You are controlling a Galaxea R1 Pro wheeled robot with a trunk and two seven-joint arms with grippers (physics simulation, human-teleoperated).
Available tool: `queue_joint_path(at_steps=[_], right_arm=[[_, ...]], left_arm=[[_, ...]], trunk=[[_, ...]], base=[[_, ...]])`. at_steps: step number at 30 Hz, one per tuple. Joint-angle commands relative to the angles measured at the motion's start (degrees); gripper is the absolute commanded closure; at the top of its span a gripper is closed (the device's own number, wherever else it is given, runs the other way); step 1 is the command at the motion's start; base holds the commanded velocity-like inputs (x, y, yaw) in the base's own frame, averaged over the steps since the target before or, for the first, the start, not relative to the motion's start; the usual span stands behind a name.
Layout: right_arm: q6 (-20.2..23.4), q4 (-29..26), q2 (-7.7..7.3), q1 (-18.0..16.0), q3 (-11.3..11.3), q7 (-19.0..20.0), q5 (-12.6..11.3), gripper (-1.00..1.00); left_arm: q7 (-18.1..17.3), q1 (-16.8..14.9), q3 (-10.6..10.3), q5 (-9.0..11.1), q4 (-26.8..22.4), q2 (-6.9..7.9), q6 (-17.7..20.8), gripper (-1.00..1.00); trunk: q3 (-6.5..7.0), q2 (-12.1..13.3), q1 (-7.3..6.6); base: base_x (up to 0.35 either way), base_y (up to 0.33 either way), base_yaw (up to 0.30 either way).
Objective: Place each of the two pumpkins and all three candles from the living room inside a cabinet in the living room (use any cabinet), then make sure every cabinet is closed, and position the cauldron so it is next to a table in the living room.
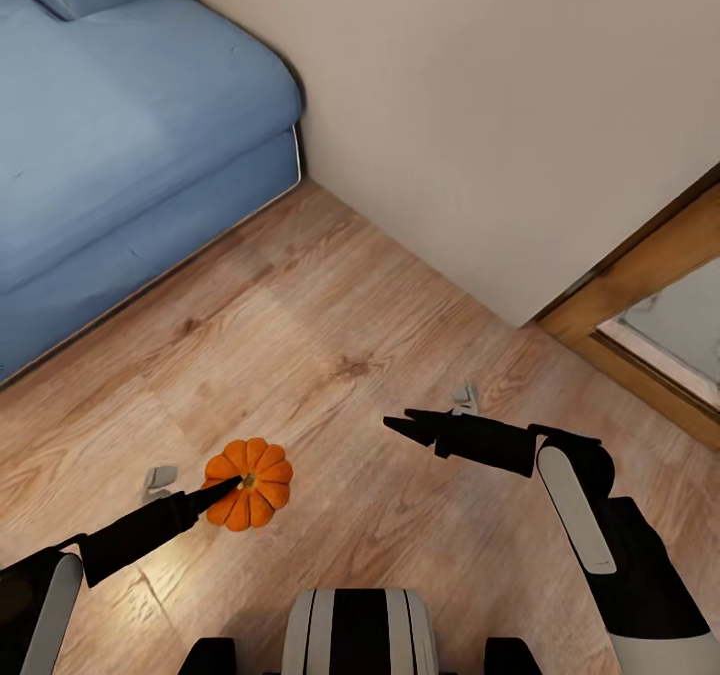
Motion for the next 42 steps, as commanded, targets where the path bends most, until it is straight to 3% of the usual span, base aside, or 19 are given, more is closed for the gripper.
queue_joint_path(at_steps=[1,2,4,6,7,9,24,25,27,28,30,42], right_arm=[[-0.4,0.0,0.0,0.0,0.0,0.0,0.0,-1.0],[-1.4,0.0,-0.01,0.0,0.1,0.1,0.0,-1.0],[-2.8,0.0,-0.01,0.1,0.1,0.1,0.0,-1.0],[-3.3,0.0,-0.01,0.1,0.1,0.1,0.0,-1.0],[-3.5,0.0,-0.01,0.1,0.2,0.1,0.0,-1.0],[-3.7,0.0,-0.01,0.1,0.2,0.1,0.0,-1.0],[-3.9,0.0,0.22,0.1,0.2,0.1,0.1,-1.0],[-3.9,0.0,0.24,0.1,0.2,0.0,0.1,-1.0],[-3.9,0.0,0.28,0.2,0.2,0.0,0.1,-1.0],[-4.0,0.0,0.31,0.2,0.2,0.0,0.2,-1.0],[-4.0,0.0,0.29,0.2,0.8,-0.1,0.2,-1.0],[-3.3,0.0,0.57,0.3,3.6,-0.5,0.2,-1.0]], left_arm=[[0.0,0.1,0.1,0.0,-0.2,0.05,0.1,1.0],[-0.1,0.6,1.3,0.3,-0.8,0.13,0.1,1.0],[-0.1,2.4,8.0,1.4,-2.7,-0.11,0.3,1.0],[-0.1,3.2,13.0,2.2,-3.5,-0.31,0.3,1.0],[-0.1,3.6,14.9,2.4,-3.8,-0.41,0.4,1.0],[-0.1,3.9,16.4,2.7,-4.1,-0.51,0.4,1.0],[-0.1,4.2,17.1,2.9,-4.1,-0.79,0.4,1.0],[-0.1,4.2,16.9,2.8,-4.0,-1.16,0.4,1.0],[0.0,4.5,15.9,2.3,-3.9,-3.14,0.1,1.0],[0.1,6.2,15.2,1.7,-3.9,-4.68,-0.1,1.0],[0.3,7.8,14.9,1.4,-3.9,-5.51,-0.3,1.0],[0.2,11.3,14.8,1.4,-2.8,-7.65,-4.3,1.0]], trunk=[[0.23,0.0,-0.02],[0.45,0.0,-0.05],[0.89,0.1,-0.1],[1.34,0.1,-0.15],[1.56,0.1,-0.18],[2.0,0.1,-0.23],[5.32,0.3,-0.62],[5.55,0.3,-0.64],[5.99,0.4,-0.69],[6.21,0.4,-0.72],[6.65,0.4,-0.77],[9.31,0.6,-1.08]], base=[[0.0,0.0,0.0],[0.0,0.0,0.0],[0.0,0.0,0.0],[0.0,0.0,0.0],[0.0,0.0,0.0],[0.0,0.0,0.0],[0.0,0.0,0.0],[0.0,0.0,0.0],[0.0,0.0,0.0],[0.0,0.0,0.0],[0.0,0.0,0.0],[0.0,0.0,0.0]])
